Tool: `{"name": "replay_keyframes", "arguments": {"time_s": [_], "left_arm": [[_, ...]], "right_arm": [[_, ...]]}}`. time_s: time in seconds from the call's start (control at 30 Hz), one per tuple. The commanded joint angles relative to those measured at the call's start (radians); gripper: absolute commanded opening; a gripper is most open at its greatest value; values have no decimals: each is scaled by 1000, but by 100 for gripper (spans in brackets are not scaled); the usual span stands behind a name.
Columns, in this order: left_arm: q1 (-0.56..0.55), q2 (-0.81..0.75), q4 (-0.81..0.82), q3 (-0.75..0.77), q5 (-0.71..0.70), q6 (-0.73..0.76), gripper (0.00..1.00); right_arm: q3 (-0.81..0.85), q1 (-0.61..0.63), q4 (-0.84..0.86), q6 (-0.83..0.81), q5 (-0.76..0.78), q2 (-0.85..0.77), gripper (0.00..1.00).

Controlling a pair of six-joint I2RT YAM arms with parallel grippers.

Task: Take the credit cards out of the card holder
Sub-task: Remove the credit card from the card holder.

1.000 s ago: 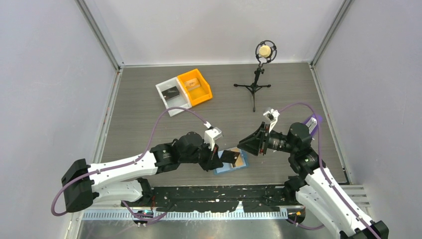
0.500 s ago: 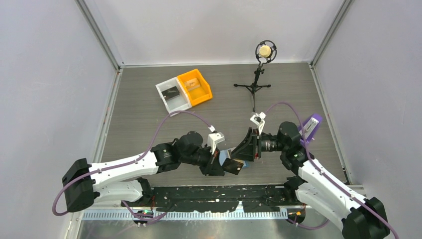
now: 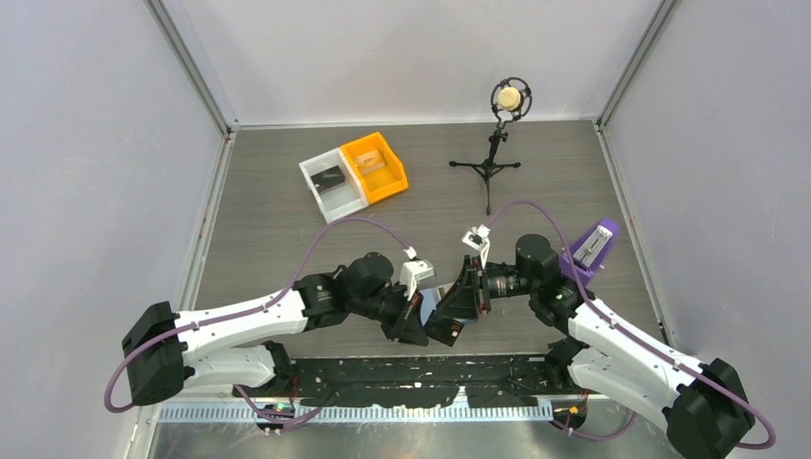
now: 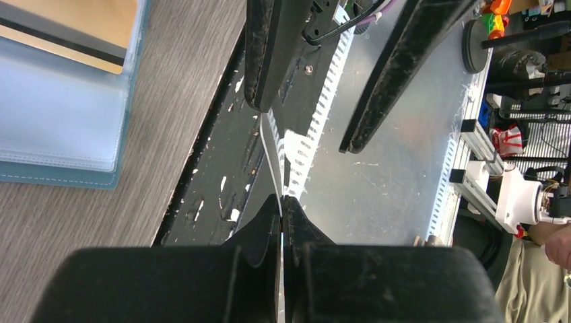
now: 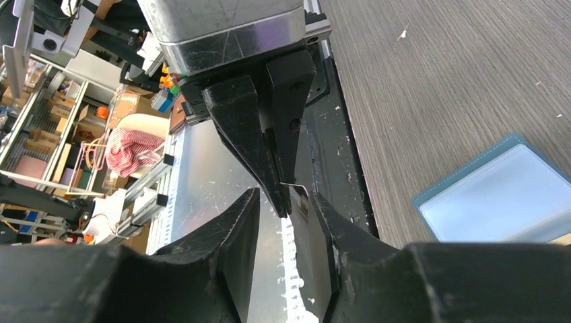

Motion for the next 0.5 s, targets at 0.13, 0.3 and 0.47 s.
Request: {"name": "replay_keyframes", "arguments": {"time_s": [0.13,0.3,0.47], "left_arm": [[18,-4,61,30,45,8,0],[22,-15,69,21,54,12,0],[26,-7,63,31,77,10,0]], "right_arm": [[91,12,-95,-45,63,-42,47],[81,12,-105,-62,54,-21,54],[55,13,-37,-20,-3,19,53]]}}
